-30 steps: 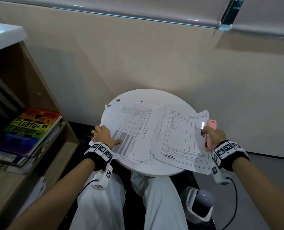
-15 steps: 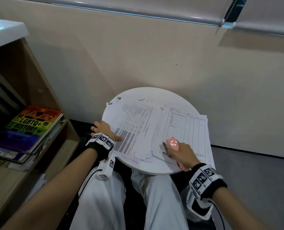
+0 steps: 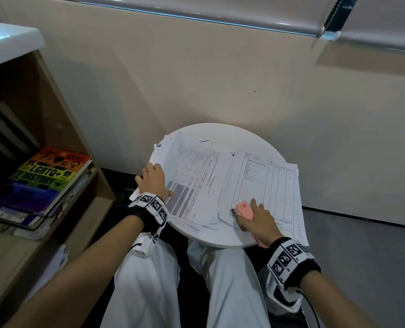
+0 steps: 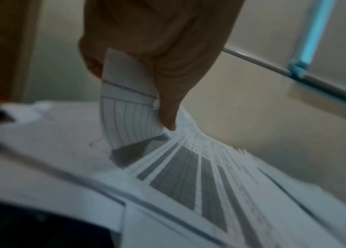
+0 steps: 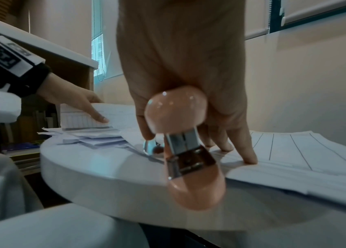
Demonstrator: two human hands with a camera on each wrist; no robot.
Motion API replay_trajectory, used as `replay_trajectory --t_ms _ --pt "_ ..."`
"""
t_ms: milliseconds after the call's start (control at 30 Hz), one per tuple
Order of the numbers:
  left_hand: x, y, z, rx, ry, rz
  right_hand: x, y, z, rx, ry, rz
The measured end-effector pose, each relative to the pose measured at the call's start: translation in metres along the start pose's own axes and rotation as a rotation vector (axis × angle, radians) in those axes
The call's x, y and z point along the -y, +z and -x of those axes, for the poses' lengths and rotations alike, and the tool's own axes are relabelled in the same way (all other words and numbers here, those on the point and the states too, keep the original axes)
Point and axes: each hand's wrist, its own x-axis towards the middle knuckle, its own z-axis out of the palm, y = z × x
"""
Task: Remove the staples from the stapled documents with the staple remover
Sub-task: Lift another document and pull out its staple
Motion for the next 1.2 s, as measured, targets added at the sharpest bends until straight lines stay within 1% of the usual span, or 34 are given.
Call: replay_trajectory --t_ms 67,133,200,267,333,433,500,600,633,700,733,800,867,900,967,1000,1033,1100,1133,1167,1200 --pt "0.003 0.001 -0.003 -0.026 -0.001 0.163 0.000 0.000 0.000 -0.001 -0.001 0.003" --pt "0.009 0.002 -0.004 -0.076 0.015 0.403 0.000 -0.002 0.001 -0.001 0.003 0.005" --pt "0.019 0.003 -0.001 -0.134 0.089 0.562 0.000 -0.002 0.001 0.008 0.009 -0.004" --pt "0.029 0.002 0.003 -0.152 0.170 0.642 -0.001 -0.002 0.002 0.008 0.008 -0.010" --pt "0.039 0.000 0.007 -0.131 0.197 0.764 0.000 -0.003 0.004 0.011 0.016 -0.020" --pt "0.048 -0.016 0.011 -0.072 0.215 1.091 0.003 -0.004 0.008 0.009 0.023 -0.069" --pt "0.052 -0.028 0.012 -0.070 0.220 1.179 0.001 -0.005 0.008 -0.002 0.034 -0.111" --pt "0.053 -0.045 0.015 -0.096 0.181 1.283 -0.002 -0.010 0.006 -0.039 0.055 -0.218" --pt "0.053 -0.049 0.018 -0.056 0.175 1.351 -0.001 -0.012 0.005 -0.028 0.059 -0.280" --pt "0.054 -0.052 0.026 0.097 0.202 1.468 -0.002 -0.017 0.006 -0.016 0.086 -0.416" --pt "0.053 -0.050 0.031 0.171 0.221 1.468 -0.002 -0.020 0.007 -0.015 0.107 -0.492" --pt "0.045 -0.041 0.045 0.271 0.246 1.340 -0.003 -0.026 0.006 -0.017 0.148 -0.536" --pt "0.032 -0.029 0.066 0.345 0.183 1.144 -0.002 -0.034 0.005 -0.029 0.183 -0.569" --pt "0.026 -0.021 0.076 0.422 0.139 1.079 -0.002 -0.038 0.005 -0.041 0.193 -0.619" --pt "0.021 -0.003 0.089 0.611 0.079 1.021 -0.002 -0.042 0.002 -0.131 0.185 -0.695" --pt "0.021 0.005 0.091 0.684 0.080 0.982 -0.001 -0.044 0.002 -0.216 0.168 -0.718" --pt "0.022 0.009 0.093 0.732 0.110 0.925 0.001 -0.046 0.000 -0.319 0.142 -0.750" --pt "0.025 0.008 0.092 0.778 0.154 0.798 0.011 -0.050 0.001 -0.509 0.035 -0.725" --pt "0.026 0.007 0.090 0.769 0.175 0.696 0.018 -0.052 0.003 -0.550 -0.038 -0.694" --pt "0.027 0.005 0.087 0.727 0.193 0.559 0.026 -0.054 0.005 -0.546 -0.109 -0.675" --pt "0.026 0.002 0.085 0.638 0.191 0.386 0.035 -0.054 0.006 -0.486 -0.163 -0.663"
